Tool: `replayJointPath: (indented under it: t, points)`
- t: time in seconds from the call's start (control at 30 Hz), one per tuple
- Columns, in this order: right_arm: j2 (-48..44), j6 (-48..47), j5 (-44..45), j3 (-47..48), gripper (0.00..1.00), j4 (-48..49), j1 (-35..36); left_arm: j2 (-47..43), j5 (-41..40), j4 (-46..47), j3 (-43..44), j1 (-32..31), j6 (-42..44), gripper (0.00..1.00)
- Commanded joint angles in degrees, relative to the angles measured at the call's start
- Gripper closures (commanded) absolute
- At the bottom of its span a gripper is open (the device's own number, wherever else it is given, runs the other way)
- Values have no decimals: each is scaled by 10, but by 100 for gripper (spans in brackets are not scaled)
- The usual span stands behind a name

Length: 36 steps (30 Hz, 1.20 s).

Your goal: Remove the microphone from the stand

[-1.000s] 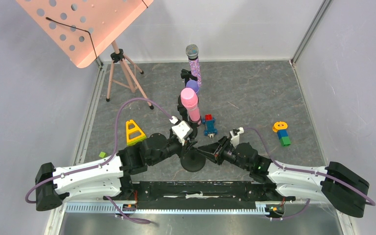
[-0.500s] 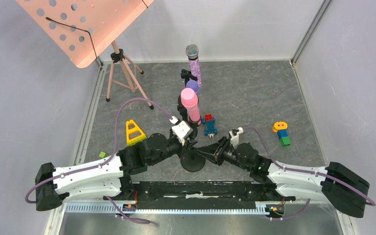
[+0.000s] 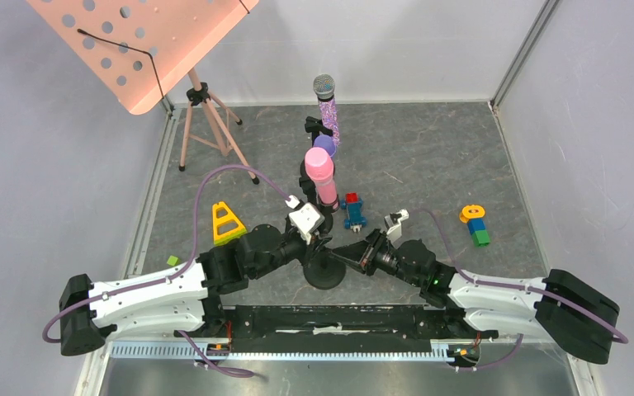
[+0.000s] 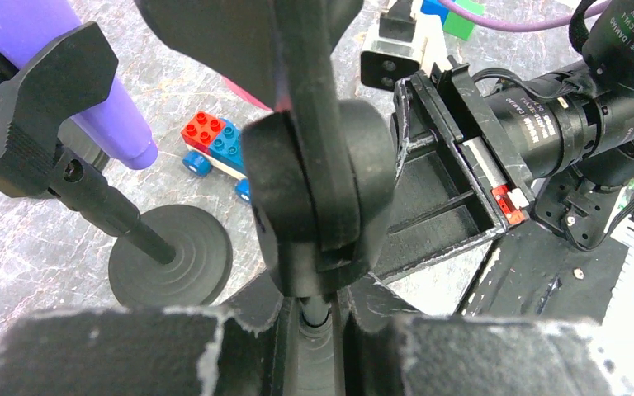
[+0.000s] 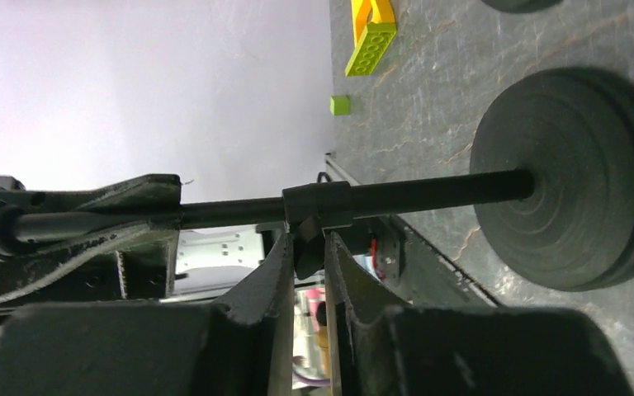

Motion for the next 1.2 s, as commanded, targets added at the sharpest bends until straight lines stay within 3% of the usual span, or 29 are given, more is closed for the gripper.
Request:
replayJointPath:
  t: [0.0,0.43,0.9,1.17]
  points:
    - [16,-151,-3,35,100,-6,-3,-8,13,27,6,-2,-16,98]
    - [2,-547,3,81,100,-48,-3,-11,8,56,-10,-2,-42,98]
    - [-9,-780,-52,58,100,44,-2,-33,2,85,-39,-2,-79,98]
    - [-8,-941,-89,64,99,13,3,-41,1,64,-21,-2,-62,98]
